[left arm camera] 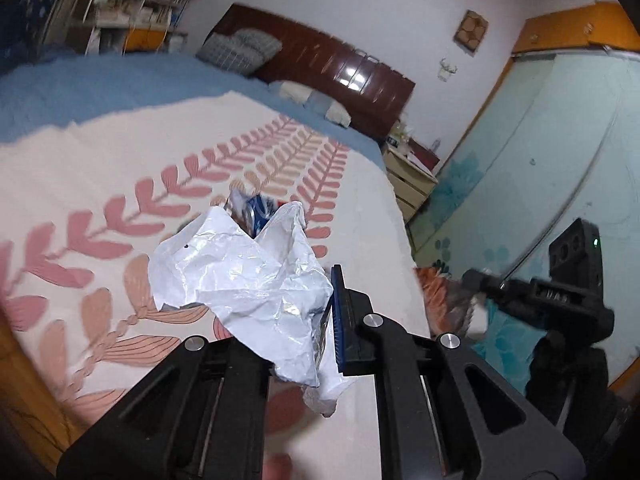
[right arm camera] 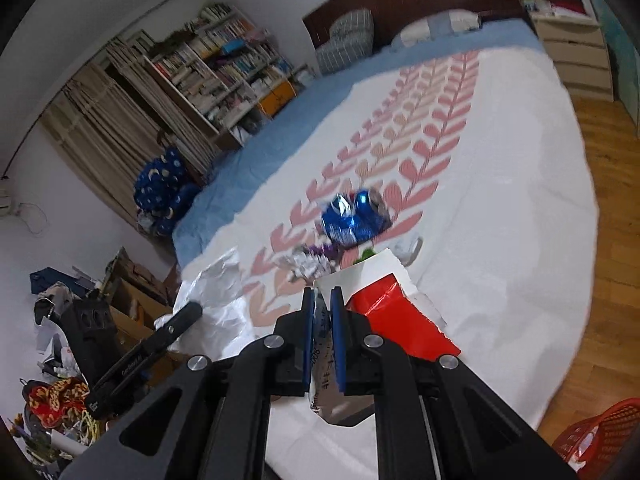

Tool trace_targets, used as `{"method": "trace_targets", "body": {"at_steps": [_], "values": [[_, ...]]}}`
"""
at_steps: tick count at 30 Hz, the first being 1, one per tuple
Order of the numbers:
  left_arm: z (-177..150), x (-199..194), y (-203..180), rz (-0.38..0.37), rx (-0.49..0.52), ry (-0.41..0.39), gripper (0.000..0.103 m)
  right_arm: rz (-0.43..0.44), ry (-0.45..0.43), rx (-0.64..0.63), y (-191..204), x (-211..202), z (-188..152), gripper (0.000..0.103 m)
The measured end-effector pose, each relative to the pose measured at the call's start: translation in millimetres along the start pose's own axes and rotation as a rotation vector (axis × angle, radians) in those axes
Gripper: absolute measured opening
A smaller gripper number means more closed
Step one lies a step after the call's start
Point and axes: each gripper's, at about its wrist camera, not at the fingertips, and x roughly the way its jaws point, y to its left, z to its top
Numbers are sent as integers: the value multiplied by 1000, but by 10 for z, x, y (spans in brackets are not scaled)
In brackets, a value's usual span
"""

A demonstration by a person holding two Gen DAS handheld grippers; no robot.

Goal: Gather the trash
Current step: 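Grasp the red-and-white wrapper with the right tool while the left tool holds the bag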

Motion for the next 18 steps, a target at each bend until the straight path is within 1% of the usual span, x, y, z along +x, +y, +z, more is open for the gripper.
{"method": "trace_targets", "body": {"at_steps": [2,3,5,6,8,10,11,12,13,15,16,17,18], "values": [[19,-183,-240,-4,46,-15,9,-12,-48,-30,35,-381,20,10],[25,-218,-322,-5,60,-16,9,-29,-79,-54,43,-649,21,10],[54,-284,-552,-5,104,-13,9,-62,-122,-81,30,-1023,5,10],[86,-307,-744,-12,139,-15,9,-92,-152,-96,-20,-1316,-30,10],[96,-292,-1000,-33,178,-11,9,-154,-195,-107,-133,-1744,-100,10],[92,-220,-1371,-88,228,-4,9,-240,-238,-107,-295,-2164,-210,10],[71,-146,-1619,-132,259,7,9,-279,-253,-102,-384,-2346,-275,10],[43,-94,-1774,-156,280,16,9,-318,-269,-91,-492,-2544,-355,10],[-25,25,-2030,-195,311,37,9,-369,-294,-73,-642,-2783,-469,10],[-153,190,-2402,-247,354,79,9,-449,-315,-39,-889,-3097,-654,10],[-266,304,-2643,-275,387,105,9,-492,-327,-3,-1060,-3275,-790,10],[-406,419,-2884,-292,426,134,9,-521,-326,24,-1192,-3381,-903,10],[-519,487,-3041,-301,455,151,9,-568,-326,68,-1387,-3534,-1081,10]]}}
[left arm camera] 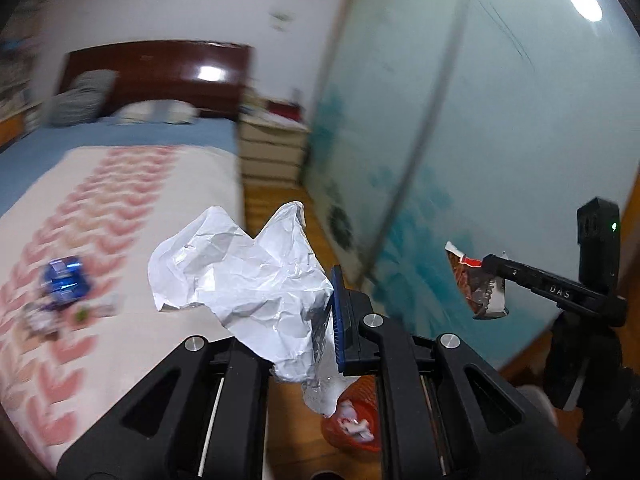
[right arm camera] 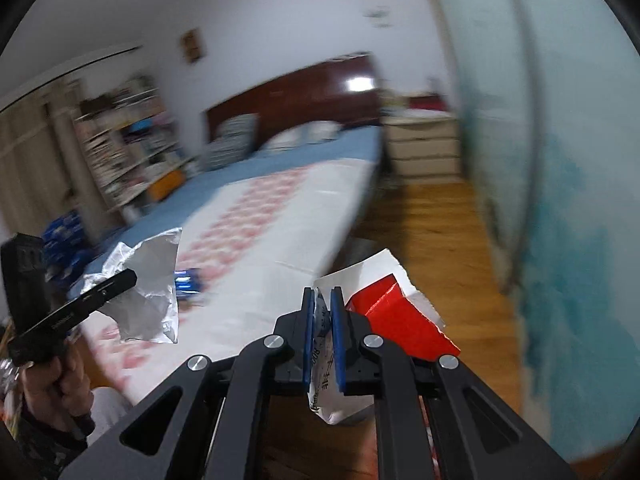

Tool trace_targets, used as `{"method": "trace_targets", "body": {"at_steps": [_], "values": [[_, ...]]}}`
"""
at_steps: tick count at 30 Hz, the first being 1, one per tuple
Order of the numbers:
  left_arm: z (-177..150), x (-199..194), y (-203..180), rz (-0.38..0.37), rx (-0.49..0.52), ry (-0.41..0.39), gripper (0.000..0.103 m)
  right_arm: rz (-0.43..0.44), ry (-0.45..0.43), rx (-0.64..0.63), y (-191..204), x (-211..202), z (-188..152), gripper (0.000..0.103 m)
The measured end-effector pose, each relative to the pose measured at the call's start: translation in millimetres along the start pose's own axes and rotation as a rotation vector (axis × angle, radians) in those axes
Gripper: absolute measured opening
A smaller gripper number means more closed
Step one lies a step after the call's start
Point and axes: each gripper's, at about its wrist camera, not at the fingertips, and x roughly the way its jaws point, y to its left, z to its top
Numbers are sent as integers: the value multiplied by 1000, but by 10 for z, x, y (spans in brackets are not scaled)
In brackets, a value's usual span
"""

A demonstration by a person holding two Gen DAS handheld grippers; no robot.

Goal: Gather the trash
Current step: 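Grasp the red-and-white wrapper with the right tool while the left tool holds the bag, then carry both items to the red basket and release them inside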

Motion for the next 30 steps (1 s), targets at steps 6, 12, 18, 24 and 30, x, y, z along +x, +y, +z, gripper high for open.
{"method": "trace_targets", "body": {"at_steps": [6,12,18,24,30], "values": [[-602,1180,-1028,-145,151,252,9,-101,127,199,-1043,177,-713,10],[-1659,2237,-1216,-148,57,542,9,-88,339,382,-1652,1180,-1438,10],[-2256,2595,-1121,-56,52,701,9,-121,471,413,-1848,1726,-1542,10],[-2245,2766,-1180,-30,60,714,9,-130,537,478,-1924,2004,-1786,10],[-2175,2774,-1203,-9,67,695,13,-116,518,564,-2117,2079,-1934,13]]}}
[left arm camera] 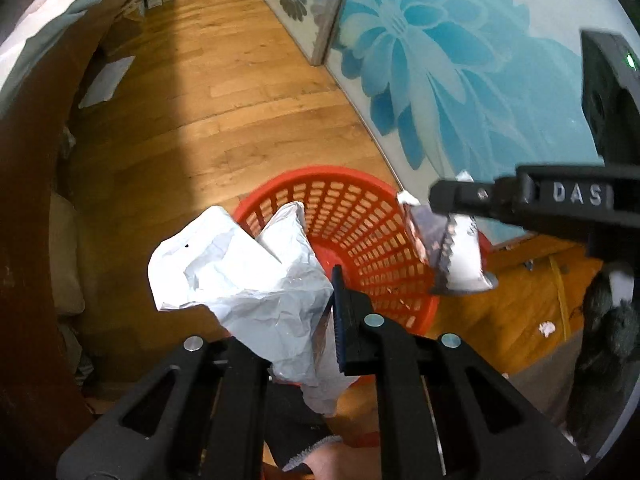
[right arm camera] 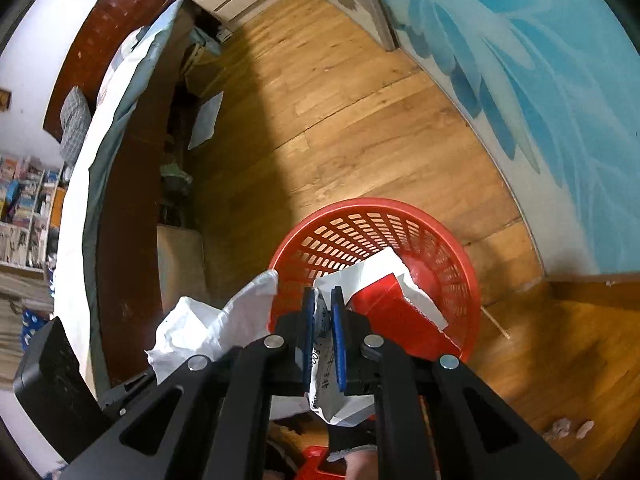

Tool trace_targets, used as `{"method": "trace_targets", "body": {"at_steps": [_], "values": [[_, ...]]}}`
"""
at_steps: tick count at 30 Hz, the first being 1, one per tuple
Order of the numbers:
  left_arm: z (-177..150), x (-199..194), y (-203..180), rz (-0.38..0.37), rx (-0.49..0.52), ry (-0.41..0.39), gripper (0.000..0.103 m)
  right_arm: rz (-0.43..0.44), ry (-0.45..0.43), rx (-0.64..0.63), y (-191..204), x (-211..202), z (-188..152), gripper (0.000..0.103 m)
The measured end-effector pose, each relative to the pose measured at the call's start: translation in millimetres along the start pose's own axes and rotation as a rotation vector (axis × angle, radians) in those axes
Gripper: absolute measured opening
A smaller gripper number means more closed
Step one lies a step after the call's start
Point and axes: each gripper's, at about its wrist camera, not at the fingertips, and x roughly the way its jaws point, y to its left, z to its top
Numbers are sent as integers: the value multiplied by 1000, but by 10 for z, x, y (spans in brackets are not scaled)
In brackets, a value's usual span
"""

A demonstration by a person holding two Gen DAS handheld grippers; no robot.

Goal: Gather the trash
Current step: 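Carry both items to the red basket and release them inside, then return to the bed and grasp a small white plastic bag with the right tool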

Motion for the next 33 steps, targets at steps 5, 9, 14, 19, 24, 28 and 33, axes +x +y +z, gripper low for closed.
{"method": "trace_targets", "body": {"at_steps": [5,9,14,19,24,28,33], "values": [[42,-115,-2,26,3,-44,73,6,-68,51,-104,-175,82,49],[75,-227,5,23,8,-72,73,19,-90,81,-112,-232,109,52],[27,-505,90,19,11,-114,73,104,-142,75,164,-324,151,53],[-119,-951,227,63,66,-187,73,217,-169,-37,809,-366,103,57],[-452,-1775,751,165,51,-278,73,290,-195,-225,1558,-466,-100,62],[-790,-2428,1354,240,-59,-357,77,291,-208,-410,2160,-542,-397,63],[-1435,-3126,2169,376,-205,-506,79,274,-219,-587,2778,-616,-829,65]]}}
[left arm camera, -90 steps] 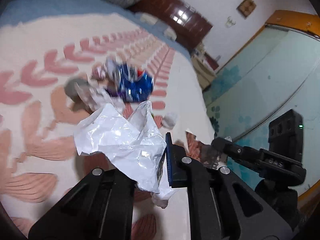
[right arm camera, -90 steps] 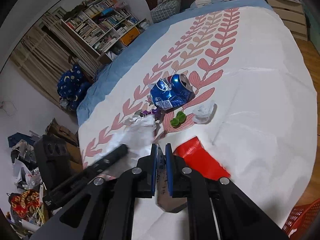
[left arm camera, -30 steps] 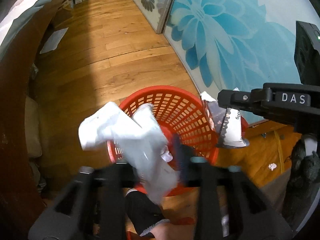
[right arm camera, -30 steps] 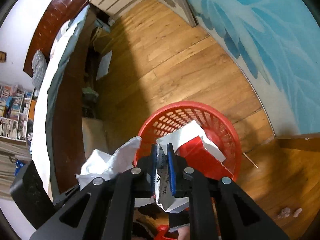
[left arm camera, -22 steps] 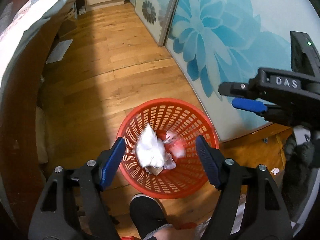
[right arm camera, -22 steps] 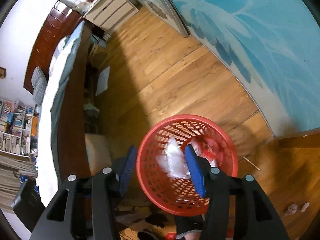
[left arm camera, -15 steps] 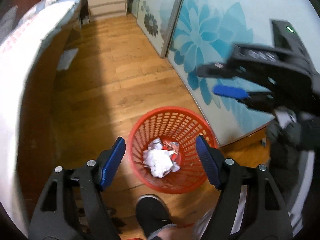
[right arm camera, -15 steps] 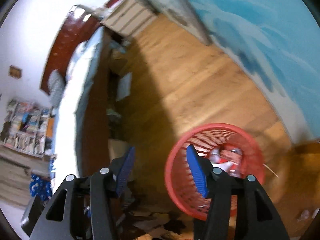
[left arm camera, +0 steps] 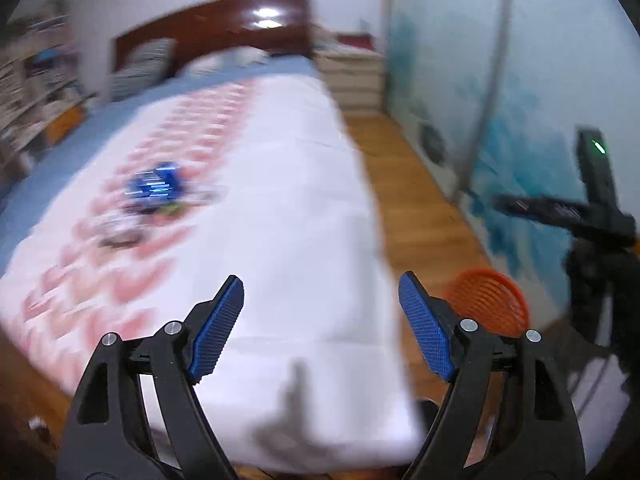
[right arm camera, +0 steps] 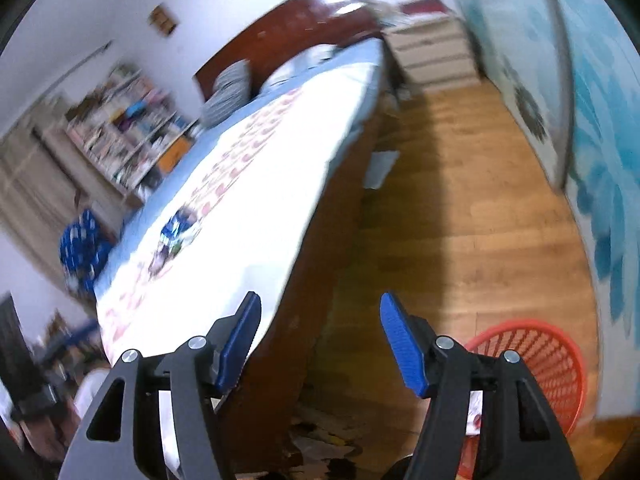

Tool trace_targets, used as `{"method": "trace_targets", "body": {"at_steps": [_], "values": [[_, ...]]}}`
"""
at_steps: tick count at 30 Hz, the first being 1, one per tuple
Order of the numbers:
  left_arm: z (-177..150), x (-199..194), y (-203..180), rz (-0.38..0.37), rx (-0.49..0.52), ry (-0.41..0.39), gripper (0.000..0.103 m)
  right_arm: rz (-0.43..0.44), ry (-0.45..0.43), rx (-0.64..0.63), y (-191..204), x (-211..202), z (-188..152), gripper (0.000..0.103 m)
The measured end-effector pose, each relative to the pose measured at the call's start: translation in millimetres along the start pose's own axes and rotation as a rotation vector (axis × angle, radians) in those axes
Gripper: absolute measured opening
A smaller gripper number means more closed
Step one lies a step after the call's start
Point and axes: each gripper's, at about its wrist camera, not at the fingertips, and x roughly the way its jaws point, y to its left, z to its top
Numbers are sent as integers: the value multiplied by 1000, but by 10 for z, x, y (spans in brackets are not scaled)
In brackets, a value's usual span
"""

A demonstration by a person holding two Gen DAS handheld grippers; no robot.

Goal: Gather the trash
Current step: 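Return to the bed and grasp a small white plastic bag with the right tool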

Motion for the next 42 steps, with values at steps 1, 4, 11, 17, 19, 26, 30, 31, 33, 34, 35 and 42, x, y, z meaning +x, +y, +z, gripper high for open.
{"method": "trace_targets", "body": {"at_steps": [1,4,11,17,19,26,30,31,33,34,35,42], "values": [[-55,-68,171,24,-34,-34,79,4,5,-15,110,20,-2,66],[-181,-206,640,81,-154,-121,79,20,41,-87,579,242,50,66],[-193,-2,1037,68,-296,-98,79,43,97,-226,1767,1278,582,70],[-226,-19,1349,51,-359,-131,79,-24,160,-364,2645,2372,987,68],[-236,40,1485,37,-411,-123,79,-50,197,-385,2774,2711,1050,68],[-219,187,1673,9,-467,-114,79,-190,272,-381,2745,3393,875,53],[-184,282,1699,6,-454,-103,79,-151,250,-425,2789,3243,772,26],[-148,330,1709,5,-444,-104,79,-133,243,-427,2764,3148,735,26],[-48,470,1730,-1,-426,-104,79,-115,227,-425,2740,3032,717,26],[26,583,1735,-14,-415,-103,79,-100,220,-410,2692,2933,706,26],[64,646,1739,-19,-410,-100,79,-87,217,-395,2652,2850,704,26],[542,1618,1816,-168,-449,-15,79,-39,216,-306,2273,2226,634,26]]}}
